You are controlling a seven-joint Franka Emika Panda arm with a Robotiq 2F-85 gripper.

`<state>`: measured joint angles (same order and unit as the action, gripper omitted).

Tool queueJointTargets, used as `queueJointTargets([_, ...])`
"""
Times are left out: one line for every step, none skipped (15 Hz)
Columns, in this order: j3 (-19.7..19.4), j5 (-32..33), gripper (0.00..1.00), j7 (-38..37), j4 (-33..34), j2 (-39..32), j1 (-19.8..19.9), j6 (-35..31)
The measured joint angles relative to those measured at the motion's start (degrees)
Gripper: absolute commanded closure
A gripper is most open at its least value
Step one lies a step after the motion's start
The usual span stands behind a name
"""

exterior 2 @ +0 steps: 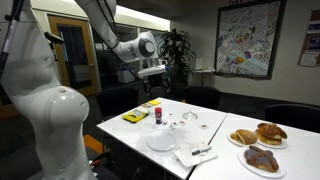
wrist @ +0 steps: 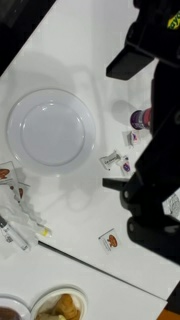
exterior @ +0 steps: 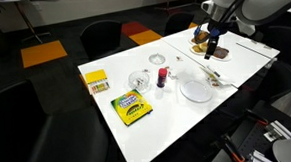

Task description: Put the paper in the glass bowl

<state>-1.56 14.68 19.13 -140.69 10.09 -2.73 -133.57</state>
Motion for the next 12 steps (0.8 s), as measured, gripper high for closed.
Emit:
queueJointTargets([-0.82, -1.33, 0.00, 2.60, -1.18, -0.07, 0.07, -0.92])
queueJointTargets([-1.63, -2.49, 0.00, 4.97, -1.90, -0.10, 0.17, -1.20])
queueJointTargets([-2.52, -3.91, 0.00, 7.37, -2.35, -0.15, 0.26, -1.13])
queueJointTargets([-3.38, -5.01, 0.00, 9.58, -2.51, -0.27, 0.43, -0.93])
queueJointTargets([-4.09, -5.15, 0.00, 11.16, -2.50, -0.43, 0.66, -0.65])
queueJointTargets([-4.52, -4.42, 0.00, 12.71, -2.43, -0.61, 1.05, -0.49])
queueJointTargets([-4.78, -2.80, 0.00, 14.70, -2.28, -0.79, 1.44, -0.46])
queueJointTargets([-4.89, -0.78, 0.00, 16.67, -2.01, -1.05, 1.87, -0.24])
queueJointTargets([-4.94, 1.08, 0.00, 18.55, -1.67, -1.41, 2.25, 0.05])
queueJointTargets([-5.01, 2.67, 0.00, 20.72, -1.36, -1.78, 2.57, 0.22])
queueJointTargets([-5.10, 3.89, 0.00, 23.15, -1.06, -2.11, 2.82, 0.28])
queueJointTargets([-5.14, 5.01, 0.00, 25.78, -0.83, -2.39, 3.09, 0.29])
